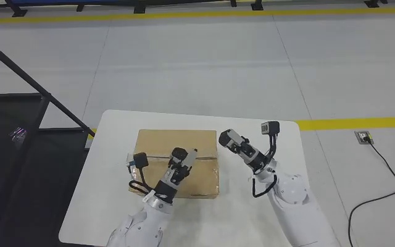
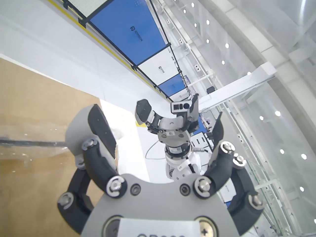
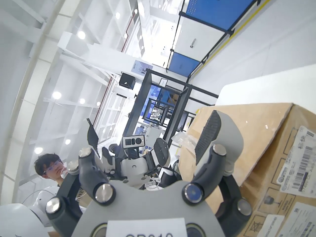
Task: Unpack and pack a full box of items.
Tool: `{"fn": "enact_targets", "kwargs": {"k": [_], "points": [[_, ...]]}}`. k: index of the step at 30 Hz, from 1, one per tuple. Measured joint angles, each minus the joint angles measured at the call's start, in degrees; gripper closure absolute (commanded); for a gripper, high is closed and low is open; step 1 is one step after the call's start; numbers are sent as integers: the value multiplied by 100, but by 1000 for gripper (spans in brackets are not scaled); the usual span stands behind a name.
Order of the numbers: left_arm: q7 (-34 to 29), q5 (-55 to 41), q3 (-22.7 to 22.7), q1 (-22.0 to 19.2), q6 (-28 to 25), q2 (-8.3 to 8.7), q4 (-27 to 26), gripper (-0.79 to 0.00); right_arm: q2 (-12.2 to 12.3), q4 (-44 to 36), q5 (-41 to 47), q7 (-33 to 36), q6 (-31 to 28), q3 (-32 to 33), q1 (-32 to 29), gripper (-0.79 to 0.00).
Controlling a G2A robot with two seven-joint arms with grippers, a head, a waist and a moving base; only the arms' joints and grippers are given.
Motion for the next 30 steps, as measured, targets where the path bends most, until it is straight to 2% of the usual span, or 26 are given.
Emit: {"fn": "enact_targets", "kwargs": {"k": [3, 6, 12, 15, 18, 21, 26, 30], "points": [[-120, -418, -444, 109, 67, 35, -145, -785, 13, -351, -89, -77, -104, -3, -155, -785], [-412, -996, -935, 127, 264, 72, -106, -785, 20, -503, 31, 234, 190, -103, -62, -785], [-2044, -2619, -2017, -119, 599, 205, 312, -785, -45, -520, 20, 252, 116, -511, 190, -785], [-2854, -3150, -2347, -280, 686, 269, 647, -785, -83, -184, 226, 757, 696, -829, 544, -785], [-3482, -3289, -2421, -447, 709, 320, 956, -785, -132, 363, 511, 1273, 1235, -1091, 952, -785], [-3806, -3229, -2333, -586, 640, 348, 1238, -785, -191, 1003, 808, 1723, 1660, -1303, 1335, -785], [-3872, -3157, -2106, -707, 486, 357, 1558, -785, -279, 1806, 1039, 2056, 1675, -1527, 1753, -785], [-3862, -3108, -2004, -780, 440, 368, 1735, -785, -353, 2231, 1050, 2005, 1696, -1702, 1930, -785]]}}
